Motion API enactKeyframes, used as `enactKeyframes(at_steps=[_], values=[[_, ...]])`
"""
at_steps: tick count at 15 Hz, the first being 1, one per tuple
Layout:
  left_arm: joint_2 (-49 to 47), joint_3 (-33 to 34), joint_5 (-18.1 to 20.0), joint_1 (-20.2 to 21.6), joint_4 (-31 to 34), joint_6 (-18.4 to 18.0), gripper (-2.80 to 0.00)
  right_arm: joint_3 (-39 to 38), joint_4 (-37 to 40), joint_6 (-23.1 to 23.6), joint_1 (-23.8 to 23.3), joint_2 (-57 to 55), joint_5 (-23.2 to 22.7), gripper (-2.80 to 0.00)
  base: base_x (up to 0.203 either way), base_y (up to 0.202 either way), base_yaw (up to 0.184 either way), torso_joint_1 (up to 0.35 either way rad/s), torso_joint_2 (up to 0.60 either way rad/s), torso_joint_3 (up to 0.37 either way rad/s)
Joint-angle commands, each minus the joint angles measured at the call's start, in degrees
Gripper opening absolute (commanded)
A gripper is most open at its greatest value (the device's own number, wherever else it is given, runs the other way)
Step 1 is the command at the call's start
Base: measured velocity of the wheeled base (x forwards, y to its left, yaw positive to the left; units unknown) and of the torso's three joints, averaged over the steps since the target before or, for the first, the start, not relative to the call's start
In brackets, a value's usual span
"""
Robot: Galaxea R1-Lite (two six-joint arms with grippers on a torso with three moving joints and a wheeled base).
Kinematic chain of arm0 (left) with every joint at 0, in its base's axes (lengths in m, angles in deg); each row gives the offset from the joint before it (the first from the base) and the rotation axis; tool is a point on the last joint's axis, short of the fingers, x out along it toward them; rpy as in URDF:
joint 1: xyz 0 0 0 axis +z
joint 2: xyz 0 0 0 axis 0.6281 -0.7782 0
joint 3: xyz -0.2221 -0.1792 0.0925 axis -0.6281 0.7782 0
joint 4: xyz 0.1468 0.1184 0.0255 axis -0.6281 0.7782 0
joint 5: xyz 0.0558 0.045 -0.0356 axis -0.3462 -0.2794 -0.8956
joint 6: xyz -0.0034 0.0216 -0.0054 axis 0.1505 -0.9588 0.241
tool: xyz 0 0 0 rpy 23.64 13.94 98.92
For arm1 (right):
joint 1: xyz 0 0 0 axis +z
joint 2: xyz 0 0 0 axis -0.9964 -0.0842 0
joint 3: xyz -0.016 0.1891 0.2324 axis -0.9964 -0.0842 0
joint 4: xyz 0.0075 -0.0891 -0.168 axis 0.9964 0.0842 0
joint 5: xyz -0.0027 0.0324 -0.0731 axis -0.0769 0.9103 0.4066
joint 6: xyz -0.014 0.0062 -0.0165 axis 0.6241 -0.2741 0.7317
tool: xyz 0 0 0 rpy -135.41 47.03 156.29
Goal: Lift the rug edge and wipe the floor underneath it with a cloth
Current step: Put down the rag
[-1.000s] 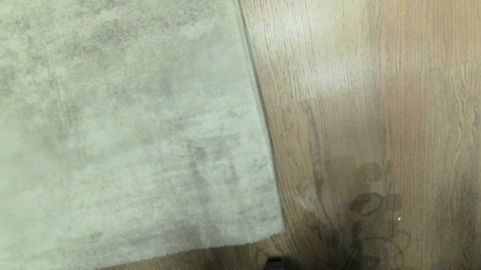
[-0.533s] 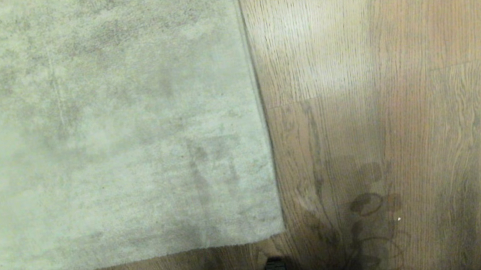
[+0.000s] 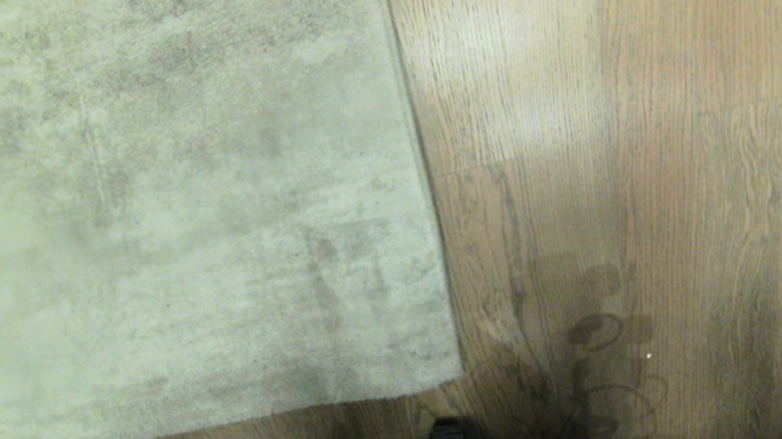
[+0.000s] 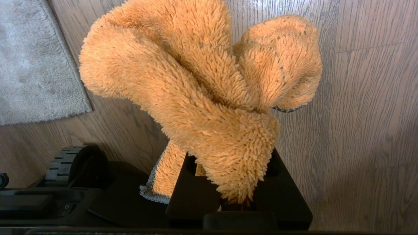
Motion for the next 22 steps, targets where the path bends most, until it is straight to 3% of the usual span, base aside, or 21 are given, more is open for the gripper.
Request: enactKeyframes(at_steps=[1,22], values=[[0.0,0.0,0.0,0.0,0.0,0.0,-2.80,0.0,0.0,0.0,0.0,0.0,0.0,-2.80,0.000,0.000,0.000,0.000,0.00,0.000],[0.0,0.0,0.0,0.0,-0.1,0.0,-2.80,-0.1,0.0,0.0,0.0,-0.1,0.0,-2.80,0.000,0.000,0.000,0.000,0.00,0.000]])
